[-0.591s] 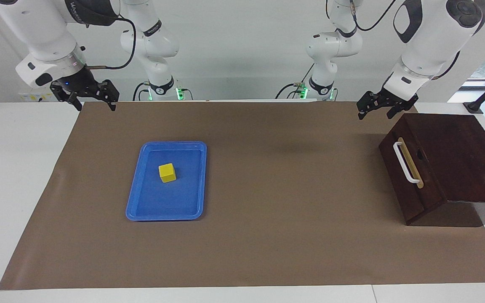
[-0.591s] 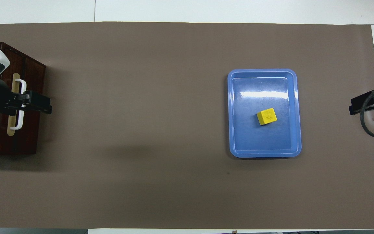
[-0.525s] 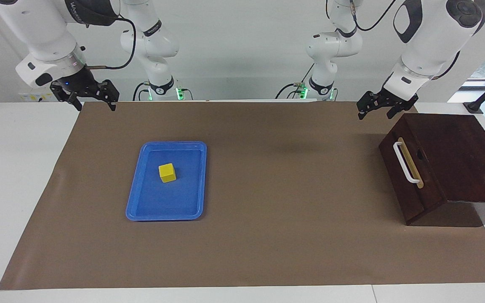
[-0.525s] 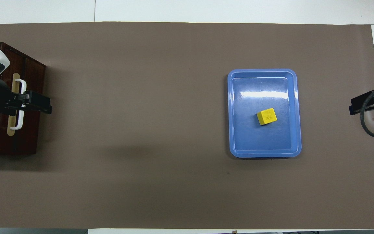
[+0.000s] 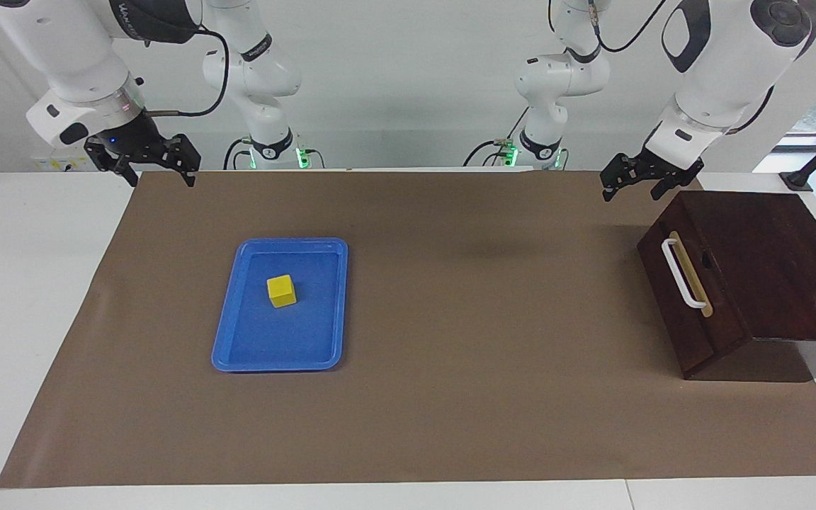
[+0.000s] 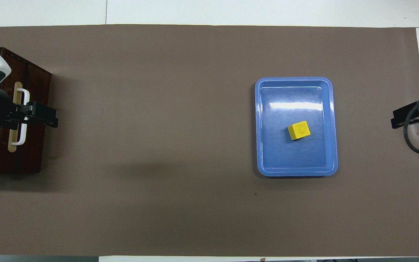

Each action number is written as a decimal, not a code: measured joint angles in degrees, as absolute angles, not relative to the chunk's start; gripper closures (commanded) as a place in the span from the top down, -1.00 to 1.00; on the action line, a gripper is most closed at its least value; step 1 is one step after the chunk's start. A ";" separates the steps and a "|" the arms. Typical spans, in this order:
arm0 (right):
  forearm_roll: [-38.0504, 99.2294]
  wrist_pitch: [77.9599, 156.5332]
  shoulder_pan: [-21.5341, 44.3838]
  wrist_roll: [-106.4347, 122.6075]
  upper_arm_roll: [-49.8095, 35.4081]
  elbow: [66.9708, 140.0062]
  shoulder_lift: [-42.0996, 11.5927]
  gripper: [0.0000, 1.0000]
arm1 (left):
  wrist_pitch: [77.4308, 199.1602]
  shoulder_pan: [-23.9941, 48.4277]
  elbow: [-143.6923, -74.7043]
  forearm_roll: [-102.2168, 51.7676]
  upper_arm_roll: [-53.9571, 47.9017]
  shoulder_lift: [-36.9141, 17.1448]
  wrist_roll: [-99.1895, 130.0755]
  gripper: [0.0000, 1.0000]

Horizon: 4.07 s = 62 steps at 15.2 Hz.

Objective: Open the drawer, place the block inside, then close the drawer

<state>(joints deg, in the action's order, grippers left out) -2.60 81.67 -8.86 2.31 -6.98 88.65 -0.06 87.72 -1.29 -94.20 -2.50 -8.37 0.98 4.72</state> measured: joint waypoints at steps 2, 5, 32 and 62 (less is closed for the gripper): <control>-2.60 81.67 -8.86 2.31 -6.98 88.65 -0.06 1.00 | 87.72 -1.29 -94.20 -2.50 -8.37 0.98 4.72 1.00; -2.60 81.74 -8.93 2.16 -6.96 88.66 -0.06 1.00 | 87.72 -1.29 -94.20 -2.50 -8.37 0.98 4.72 1.00; 39.89 104.84 -15.60 -49.25 -6.40 111.34 -17.96 1.00 | 87.72 -1.29 -94.20 -2.50 -8.37 0.98 4.72 1.00; 41.69 108.34 -13.82 -42.40 -6.74 111.11 -22.57 -1.00 | 87.72 -1.29 -94.20 -2.50 -8.37 0.99 4.72 1.00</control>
